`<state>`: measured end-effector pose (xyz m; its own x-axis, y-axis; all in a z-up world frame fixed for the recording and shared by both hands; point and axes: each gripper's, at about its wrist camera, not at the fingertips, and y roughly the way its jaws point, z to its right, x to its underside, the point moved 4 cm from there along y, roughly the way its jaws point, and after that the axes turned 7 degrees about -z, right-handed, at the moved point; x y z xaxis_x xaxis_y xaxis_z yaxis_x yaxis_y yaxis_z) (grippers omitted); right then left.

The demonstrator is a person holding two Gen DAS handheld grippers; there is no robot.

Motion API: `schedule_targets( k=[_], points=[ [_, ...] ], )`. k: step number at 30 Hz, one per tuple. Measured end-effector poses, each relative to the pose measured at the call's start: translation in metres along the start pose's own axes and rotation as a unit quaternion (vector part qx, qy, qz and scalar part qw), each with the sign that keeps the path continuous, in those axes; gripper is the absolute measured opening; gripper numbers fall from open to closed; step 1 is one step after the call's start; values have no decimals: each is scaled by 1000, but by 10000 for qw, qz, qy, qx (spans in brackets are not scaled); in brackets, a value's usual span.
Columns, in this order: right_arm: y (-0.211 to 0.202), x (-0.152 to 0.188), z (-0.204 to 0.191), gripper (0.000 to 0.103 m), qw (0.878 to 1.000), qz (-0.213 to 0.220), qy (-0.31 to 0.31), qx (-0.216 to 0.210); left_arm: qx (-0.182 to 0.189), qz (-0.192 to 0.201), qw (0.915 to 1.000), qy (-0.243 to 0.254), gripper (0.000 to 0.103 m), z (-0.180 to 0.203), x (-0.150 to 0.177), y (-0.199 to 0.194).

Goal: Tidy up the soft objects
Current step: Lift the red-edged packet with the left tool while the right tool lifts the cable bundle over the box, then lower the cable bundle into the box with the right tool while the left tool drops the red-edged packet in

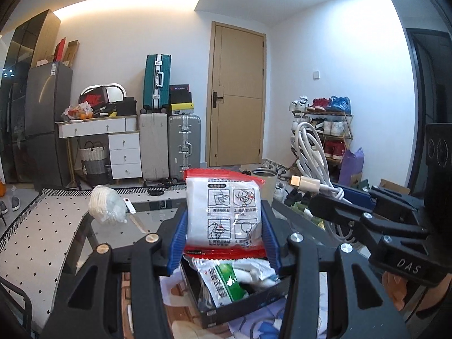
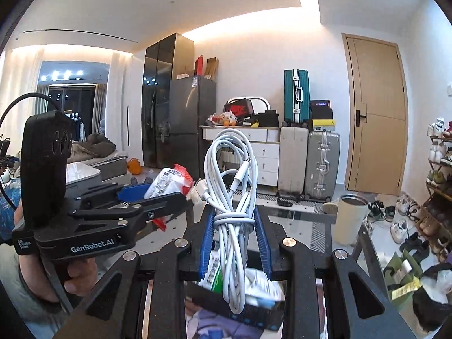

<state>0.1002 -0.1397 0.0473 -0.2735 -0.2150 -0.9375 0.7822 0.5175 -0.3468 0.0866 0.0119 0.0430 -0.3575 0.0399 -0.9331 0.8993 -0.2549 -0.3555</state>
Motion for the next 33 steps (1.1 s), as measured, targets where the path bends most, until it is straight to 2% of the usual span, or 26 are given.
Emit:
schedule_targets(
  k=[5, 10, 19, 22, 25, 33],
  points=[
    [15, -11, 5, 28, 10000, 60, 20, 59, -56, 191, 9997, -148, 47, -7, -11, 17],
    [36, -12, 15, 28, 9998, -63, 119, 127, -116, 169, 9997, -141, 47, -11, -10, 39],
    [53, -11, 34, 28, 9987, -286, 368, 224, -86, 55, 9998, -143, 47, -10, -9, 46],
    [55, -12, 31, 28, 9987, -347, 324, 210, 73, -152, 9996, -224, 47, -11, -9, 55],
    [64, -12, 34, 28, 9974, -577, 357, 257, 52, -442, 9988, -205, 47, -10, -4, 66],
    [98, 8, 53, 28, 9848, -1552, 721, 312, 129, -1297, 9910, -317, 47, -9, 15, 98]
  ],
)
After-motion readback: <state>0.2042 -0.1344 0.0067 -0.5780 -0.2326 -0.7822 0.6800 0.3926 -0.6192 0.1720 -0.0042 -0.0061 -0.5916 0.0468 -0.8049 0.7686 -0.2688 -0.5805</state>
